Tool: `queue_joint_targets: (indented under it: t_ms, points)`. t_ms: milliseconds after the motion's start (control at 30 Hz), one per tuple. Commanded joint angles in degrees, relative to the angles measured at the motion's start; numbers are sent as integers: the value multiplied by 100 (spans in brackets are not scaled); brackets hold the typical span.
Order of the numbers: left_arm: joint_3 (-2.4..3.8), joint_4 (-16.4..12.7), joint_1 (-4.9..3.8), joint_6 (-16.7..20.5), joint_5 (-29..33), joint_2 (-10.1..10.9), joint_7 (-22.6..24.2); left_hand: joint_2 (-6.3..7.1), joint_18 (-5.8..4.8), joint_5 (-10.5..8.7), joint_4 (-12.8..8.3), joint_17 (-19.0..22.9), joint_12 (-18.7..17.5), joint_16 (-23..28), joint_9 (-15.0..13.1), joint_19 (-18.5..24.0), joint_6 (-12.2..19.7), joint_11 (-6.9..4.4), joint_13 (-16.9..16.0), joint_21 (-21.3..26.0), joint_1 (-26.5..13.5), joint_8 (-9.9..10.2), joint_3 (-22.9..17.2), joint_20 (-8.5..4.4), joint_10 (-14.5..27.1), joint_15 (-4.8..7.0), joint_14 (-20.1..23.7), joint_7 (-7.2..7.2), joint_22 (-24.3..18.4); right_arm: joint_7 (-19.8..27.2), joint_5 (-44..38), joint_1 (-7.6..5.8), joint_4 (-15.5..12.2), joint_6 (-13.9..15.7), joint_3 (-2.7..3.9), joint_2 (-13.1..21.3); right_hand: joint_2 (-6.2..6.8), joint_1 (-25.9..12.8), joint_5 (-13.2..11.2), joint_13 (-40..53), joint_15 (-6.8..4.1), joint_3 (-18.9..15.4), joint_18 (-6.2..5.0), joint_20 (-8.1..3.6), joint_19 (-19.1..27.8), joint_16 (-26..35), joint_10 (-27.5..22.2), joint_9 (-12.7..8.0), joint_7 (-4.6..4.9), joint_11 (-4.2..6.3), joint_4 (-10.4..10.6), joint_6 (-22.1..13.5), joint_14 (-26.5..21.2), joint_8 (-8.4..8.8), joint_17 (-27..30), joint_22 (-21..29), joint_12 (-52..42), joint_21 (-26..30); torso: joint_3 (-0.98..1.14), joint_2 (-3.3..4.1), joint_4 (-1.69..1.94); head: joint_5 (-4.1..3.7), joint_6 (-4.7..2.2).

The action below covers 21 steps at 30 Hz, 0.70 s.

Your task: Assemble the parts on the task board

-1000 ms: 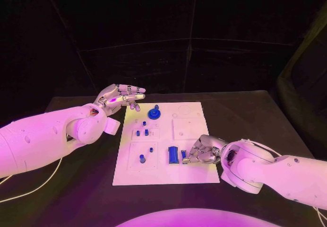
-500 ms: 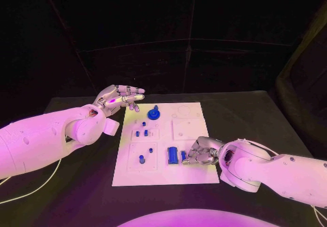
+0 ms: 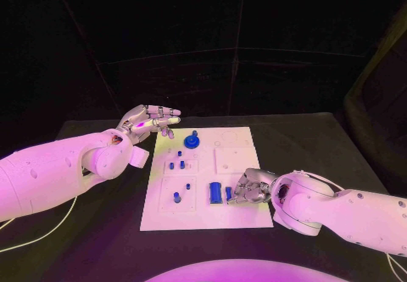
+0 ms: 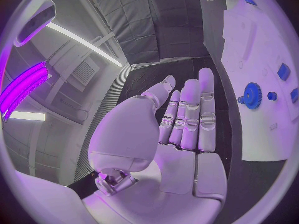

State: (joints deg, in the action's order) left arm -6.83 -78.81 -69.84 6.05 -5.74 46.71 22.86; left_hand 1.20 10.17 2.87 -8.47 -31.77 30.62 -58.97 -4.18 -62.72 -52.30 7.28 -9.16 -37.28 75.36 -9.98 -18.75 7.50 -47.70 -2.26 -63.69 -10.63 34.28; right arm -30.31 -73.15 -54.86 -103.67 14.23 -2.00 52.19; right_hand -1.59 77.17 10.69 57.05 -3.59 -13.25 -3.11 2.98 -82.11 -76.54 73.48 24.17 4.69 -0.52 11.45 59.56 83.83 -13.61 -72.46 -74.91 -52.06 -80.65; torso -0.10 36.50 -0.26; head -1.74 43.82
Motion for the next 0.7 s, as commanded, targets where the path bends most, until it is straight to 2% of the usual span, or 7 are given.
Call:
queue_joint_targets:
  t_ms: [33,233,433,533,567,600,700]
  points:
    - [5,1,-8,-65,19,0,7,-38,30,-9,-4,5,20,-18,-8,8,33,-17,-8,31,-15,-26,39,36,40,-2,40,3,-7,-67,-53,17,23,-341,-22,-2,41,43,19,-15,1,-3,-28,-18,28,28,-24,-2,13,21,-53,-13,292,26,14,-99,18,26,1,-1,5,3,-9]
    - [5,4,-8,-69,19,-3,3,-38,30,-9,-4,5,20,-18,-8,8,33,-17,-8,31,-15,-26,39,36,40,-2,40,3,-7,6,-12,17,-1,-334,-22,3,71,24,-101,-43,9,-72,-34,-13,46,51,-42,1,23,10,-73,-29,285,36,38,-72,51,49,1,4,-3,12,-18]
    - [5,1,-8,-67,19,-1,13,-41,30,-9,-7,13,34,-23,-8,5,37,-16,-8,35,-14,-33,44,36,50,-2,43,2,-11,460,327,16,-106,101,-21,132,144,-104,-313,-449,54,-237,-148,26,348,473,-314,-24,82,-47,-29,-217,158,133,508,430,537,426,-4,-4,-10,1,-34]
    - [5,-5,-8,-85,19,-1,47,-39,30,-9,-7,14,36,-24,-8,5,37,-16,-8,36,-14,-34,45,36,51,-2,43,2,-12,1098,840,2,-146,332,-18,292,144,-69,-339,-1019,112,-274,-321,78,825,1198,-722,-43,155,-108,-33,-391,-62,207,1259,1236,1218,1069,-12,-22,4,-16,-56]
    - [5,-10,-8,-93,19,2,64,-32,29,-10,-6,17,40,-24,-8,7,37,-15,-7,39,-22,-36,52,37,55,-4,47,3,-14,1407,1125,-24,-124,374,-17,337,111,35,-317,-1120,139,-252,-450,98,1209,1780,-872,-47,187,-141,-78,-455,-268,228,1834,1859,1365,1585,-14,-22,6,-25,-75]
    - [5,-16,-7,-96,19,6,84,-23,27,-10,0,22,45,-22,-8,12,40,-13,-7,45,-38,-39,66,40,61,-7,55,3,-17,1740,1464,-69,-70,393,-16,363,42,196,-305,-1324,206,-211,-651,144,1939,2873,-1169,-51,242,-218,-141,-514,-746,246,2828,2939,1675,2546,-20,-28,8,-34,-93]
    - [5,-3,-7,-92,20,7,159,-9,18,-12,17,120,54,138,-6,181,59,1,13,188,-80,-60,113,63,115,-35,283,-1,-93,2739,2595,-288,277,375,-15,344,-153,715,-336,-2125,447,-95,-672,394,2689,4383,-1764,-137,471,-502,-369,-698,-1520,358,3727,3889,2642,3797,-43,-91,-27,-48,-178]
